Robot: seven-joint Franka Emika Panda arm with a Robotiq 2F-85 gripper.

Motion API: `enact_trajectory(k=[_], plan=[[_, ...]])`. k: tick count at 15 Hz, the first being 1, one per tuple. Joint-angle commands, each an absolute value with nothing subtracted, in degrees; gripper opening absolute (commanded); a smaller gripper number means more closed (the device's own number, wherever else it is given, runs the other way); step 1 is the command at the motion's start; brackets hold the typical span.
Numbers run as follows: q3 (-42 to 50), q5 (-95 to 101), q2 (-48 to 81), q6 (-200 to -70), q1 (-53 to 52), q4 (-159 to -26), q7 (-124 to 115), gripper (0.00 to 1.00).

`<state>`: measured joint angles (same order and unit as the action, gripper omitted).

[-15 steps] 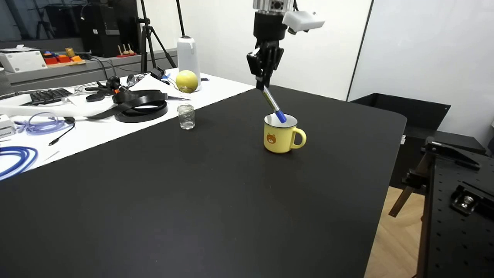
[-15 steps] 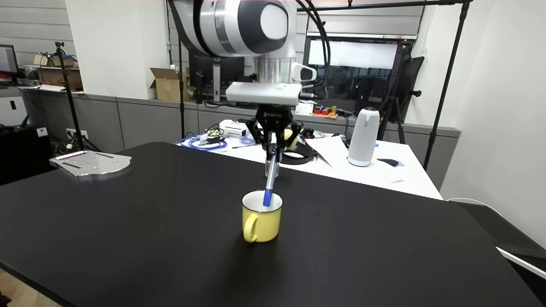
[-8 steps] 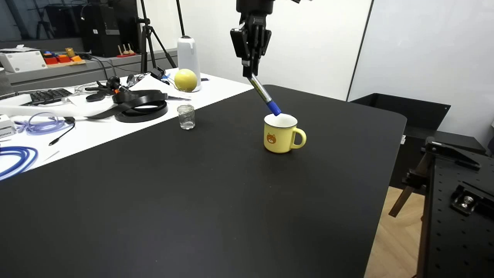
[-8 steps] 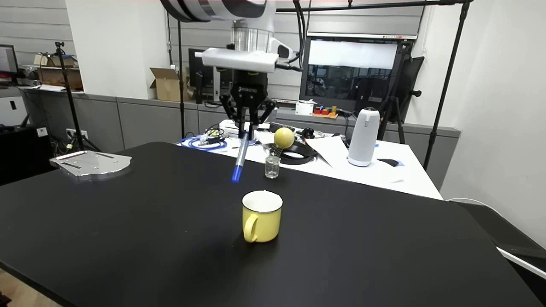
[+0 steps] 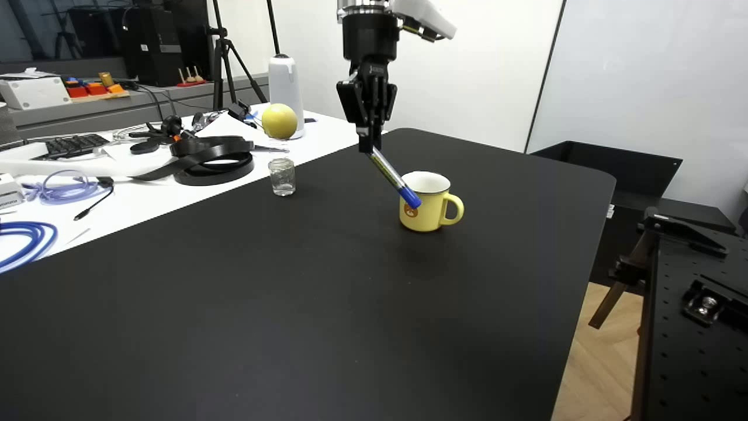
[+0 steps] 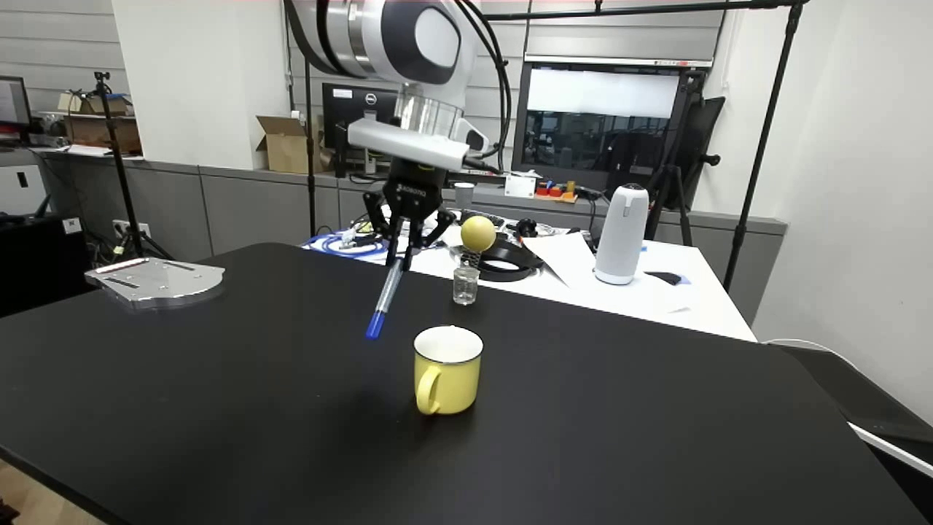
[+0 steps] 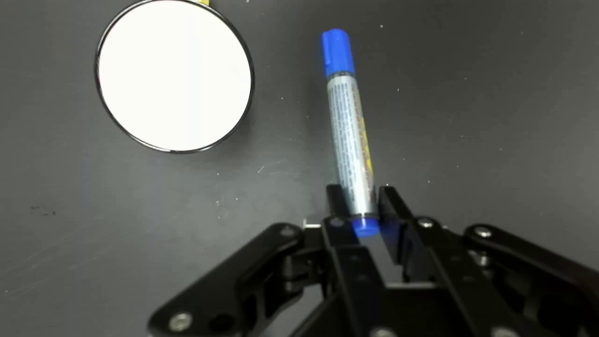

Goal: Take the marker out of the cup and put it on the table

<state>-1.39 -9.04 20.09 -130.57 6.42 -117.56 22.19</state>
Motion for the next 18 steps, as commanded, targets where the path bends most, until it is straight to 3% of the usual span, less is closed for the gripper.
enact_trajectory(k=[1,10,11,18], plan=[[-1.80,-9.69,26.50,-128.51,7.42,-111.16,22.59,0.06],[-3.08,-9.90,36.52,-117.20,9.34,-101.38,23.19,0.06],[-3.19,-9.80,37.12,-115.99,9.31,-100.65,23.22,0.43],[-4.13,-10.06,38.14,-110.94,9.19,-98.44,24.04,0.87]])
